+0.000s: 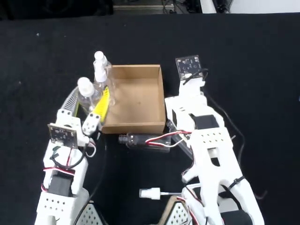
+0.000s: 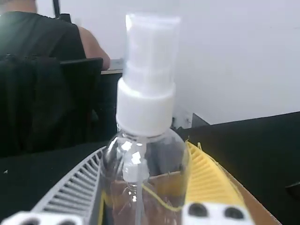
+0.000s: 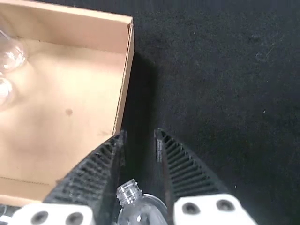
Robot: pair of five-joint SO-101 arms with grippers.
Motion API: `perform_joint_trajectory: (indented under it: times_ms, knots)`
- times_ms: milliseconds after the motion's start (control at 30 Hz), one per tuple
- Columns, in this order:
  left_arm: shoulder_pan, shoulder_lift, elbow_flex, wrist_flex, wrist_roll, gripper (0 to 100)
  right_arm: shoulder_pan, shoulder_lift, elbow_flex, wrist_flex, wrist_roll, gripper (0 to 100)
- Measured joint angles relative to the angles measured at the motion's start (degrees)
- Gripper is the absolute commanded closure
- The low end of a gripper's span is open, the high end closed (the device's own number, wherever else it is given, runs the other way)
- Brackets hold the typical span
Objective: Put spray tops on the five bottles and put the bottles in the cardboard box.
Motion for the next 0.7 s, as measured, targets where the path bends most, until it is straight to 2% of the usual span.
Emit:
perform_joint_trajectory:
  times_ms: [167,500,700]
  knots:
    - [0.8,3.1,0.0,-1.3,0.0,97,0.0,0.0,1.1,-1.6,0.0,92.0]
    - [0.8,24.5,0.1,-24.1,0.0,97,0.0,0.0,1.1,-1.6,0.0,92.0]
    - [0.8,36.2,-0.3,-32.4,1.8,97,0.0,0.0,1.1,-1.6,0.0,92.0]
